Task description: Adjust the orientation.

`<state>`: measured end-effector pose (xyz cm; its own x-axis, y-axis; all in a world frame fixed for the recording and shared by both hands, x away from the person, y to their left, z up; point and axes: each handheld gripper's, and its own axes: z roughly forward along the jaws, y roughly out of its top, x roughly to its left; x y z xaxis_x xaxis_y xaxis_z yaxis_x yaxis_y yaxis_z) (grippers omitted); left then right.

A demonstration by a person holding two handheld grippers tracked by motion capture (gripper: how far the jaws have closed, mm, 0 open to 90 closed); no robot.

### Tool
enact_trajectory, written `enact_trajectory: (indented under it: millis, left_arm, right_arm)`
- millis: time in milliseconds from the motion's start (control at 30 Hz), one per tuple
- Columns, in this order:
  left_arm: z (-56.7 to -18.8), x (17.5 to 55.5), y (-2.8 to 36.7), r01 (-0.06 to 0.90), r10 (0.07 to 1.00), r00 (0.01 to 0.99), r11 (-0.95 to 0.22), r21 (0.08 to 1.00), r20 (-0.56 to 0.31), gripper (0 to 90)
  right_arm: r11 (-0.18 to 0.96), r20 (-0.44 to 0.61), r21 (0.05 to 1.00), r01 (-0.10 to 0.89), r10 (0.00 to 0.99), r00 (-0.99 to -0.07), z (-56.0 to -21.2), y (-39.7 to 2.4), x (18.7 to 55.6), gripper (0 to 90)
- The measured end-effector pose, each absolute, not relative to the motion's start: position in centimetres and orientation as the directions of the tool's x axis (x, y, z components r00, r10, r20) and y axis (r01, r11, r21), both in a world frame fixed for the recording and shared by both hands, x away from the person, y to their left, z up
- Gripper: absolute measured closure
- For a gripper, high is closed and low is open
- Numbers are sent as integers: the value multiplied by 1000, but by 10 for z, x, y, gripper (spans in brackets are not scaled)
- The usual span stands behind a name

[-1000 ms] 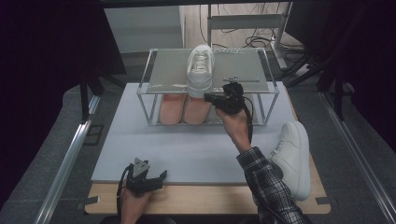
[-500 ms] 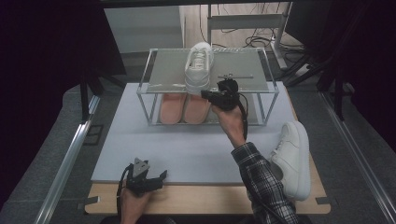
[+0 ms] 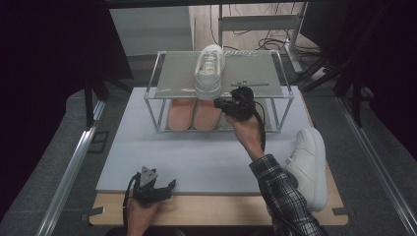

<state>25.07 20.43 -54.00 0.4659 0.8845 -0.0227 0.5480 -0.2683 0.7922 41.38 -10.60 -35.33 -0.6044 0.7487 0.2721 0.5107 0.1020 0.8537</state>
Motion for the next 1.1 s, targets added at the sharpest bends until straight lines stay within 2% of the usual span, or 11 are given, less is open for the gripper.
enact_trajectory:
  millis: [167, 467, 700, 1100]
  left_arm:
    - [-540, 251, 204, 548, 885, 466, -268, 792, -23, 127]
    - [-540, 251, 204, 548, 884, 466, -270, 792, -21, 128]
    - [-540, 251, 204, 549, 884, 466, -271, 791, -20, 127]
    - [-540, 251, 204, 549, 885, 466, -269, 792, -22, 127]
  right_arm:
    - [146, 231, 854, 500, 754, -615, -356, -107, 407, 783]
    - [235, 186, 836, 496, 729, -658, -363, -109, 397, 621]
    - [313, 97, 821, 476, 747, -658, -369, -108, 385, 488]
    - [369, 96, 791, 488, 713, -694, -381, -109, 369, 340]
